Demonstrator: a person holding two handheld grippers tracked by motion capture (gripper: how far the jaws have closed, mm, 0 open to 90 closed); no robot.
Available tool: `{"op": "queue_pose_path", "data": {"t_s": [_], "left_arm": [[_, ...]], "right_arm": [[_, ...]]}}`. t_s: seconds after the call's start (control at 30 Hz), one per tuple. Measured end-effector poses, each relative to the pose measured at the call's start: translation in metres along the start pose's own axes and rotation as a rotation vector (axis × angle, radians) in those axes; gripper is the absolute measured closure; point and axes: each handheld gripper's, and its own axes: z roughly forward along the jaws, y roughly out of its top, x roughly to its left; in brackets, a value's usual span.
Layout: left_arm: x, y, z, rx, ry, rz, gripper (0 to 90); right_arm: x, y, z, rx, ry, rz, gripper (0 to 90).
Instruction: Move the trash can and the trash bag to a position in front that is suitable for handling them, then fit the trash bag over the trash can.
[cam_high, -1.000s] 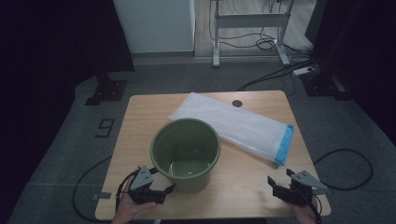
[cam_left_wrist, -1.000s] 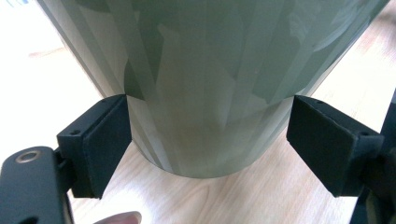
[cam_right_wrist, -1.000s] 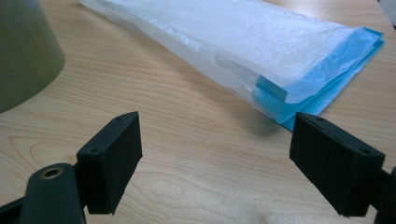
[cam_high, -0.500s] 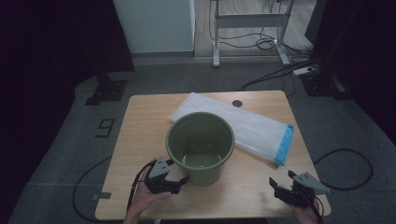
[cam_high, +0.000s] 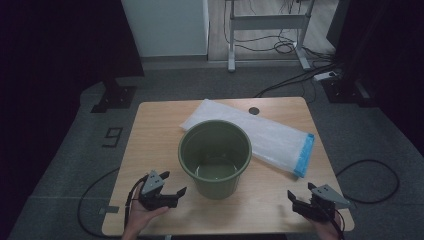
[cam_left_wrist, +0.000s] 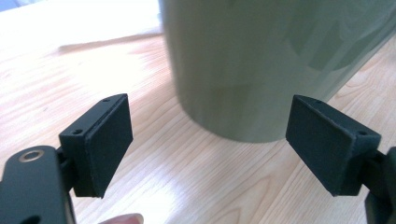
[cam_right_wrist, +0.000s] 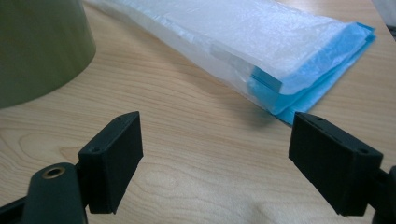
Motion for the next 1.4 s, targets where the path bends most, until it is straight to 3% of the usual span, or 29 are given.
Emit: {"op": "queue_pose_path", "data": {"t_s": [0.1, 0.27, 0.4, 0.5, 0.53, 0.57, 0.6, 0.63, 0.7, 0.73, 0.8, 0.9, 0.97, 1.13, 1.17, 1.23, 1.27, 1.3, 1.4], "left_arm": [[0.005, -0.008, -0.005, 0.006, 0.03, -0.027, 14.9], [0.009, -0.013, -0.009, 0.01, 0.044, -0.06, 14.9], [0.012, -0.017, -0.01, 0.016, 0.056, -0.083, 15.0], [0.014, -0.018, -0.011, 0.018, 0.055, -0.097, 14.9], [0.015, -0.019, -0.012, 0.014, 0.057, -0.103, 14.9], [0.016, -0.02, -0.013, 0.009, 0.056, -0.106, 14.9], [0.016, -0.02, -0.013, 0.009, 0.056, -0.106, 14.7], [0.018, -0.021, -0.013, 0.007, 0.06, -0.109, 14.7], [0.021, -0.023, -0.013, 0.008, 0.059, -0.115, 15.0], [0.021, -0.023, -0.013, 0.008, 0.059, -0.115, 15.1], [0.023, -0.025, -0.012, 0.01, 0.059, -0.115, 15.5], [0.024, -0.026, -0.013, 0.009, 0.057, -0.113, 15.7], [0.024, -0.026, -0.013, 0.006, 0.058, -0.116, 15.7], [0.023, -0.029, -0.013, 0.016, 0.062, -0.113, 15.7], [0.022, -0.03, -0.013, 0.022, 0.063, -0.112, 15.8], [0.021, -0.031, -0.013, 0.027, 0.065, -0.108, 15.8], [0.021, -0.031, -0.013, 0.027, 0.065, -0.108, 15.8], [0.021, -0.032, -0.015, 0.031, 0.07, -0.108, 15.8], [0.021, -0.034, -0.017, 0.034, 0.078, -0.113, 15.8]], "right_arm": [[0.004, 0.003, 0.007, 0.012, -0.002, -0.03, 17.0], [0.009, 0.01, 0.018, 0.02, 0.001, -0.044, 17.0], [0.015, 0.024, 0.037, 0.023, -0.002, -0.067, 17.4], [0.017, 0.037, 0.058, 0.048, 0.001, -0.085, 18.1], [0.017, 0.037, 0.058, 0.048, 0.001, -0.085, 18.1], [0.018, 0.045, 0.075, 0.077, 0.008, -0.078, 18.1], [0.018, 0.045, 0.075, 0.077, 0.008, -0.078, 18.1], [0.019, 0.052, 0.092, 0.105, 0.011, -0.078, 18.1], [0.023, 0.058, 0.109, 0.134, 0.008, -0.087, 18.1], [0.023, 0.058, 0.109, 0.134, 0.008, -0.087, 18.1], [0.03, 0.064, 0.131, 0.174, -0.022, -0.112, 18.6], [0.032, 0.065, 0.139, 0.183, -0.051, -0.117, 21.3], [0.035, 0.065, 0.148, 0.221, -0.086, -0.128, 32.7], [0.032, 0.065, 0.15, 0.247, -0.083, -0.105, 45.3], [0.027, 0.064, 0.148, 0.248, -0.076, -0.074, 54.7], [0.022, 0.063, 0.147, 0.241, -0.057, -0.04, 65.7], [0.022, 0.063, 0.147, 0.241, -0.057, -0.04, 65.7], [0.015, 0.062, 0.144, 0.242, -0.05, -0.016, 73.4], [0.011, 0.059, 0.135, 0.255, -0.069, -0.048, 80.2]]}}
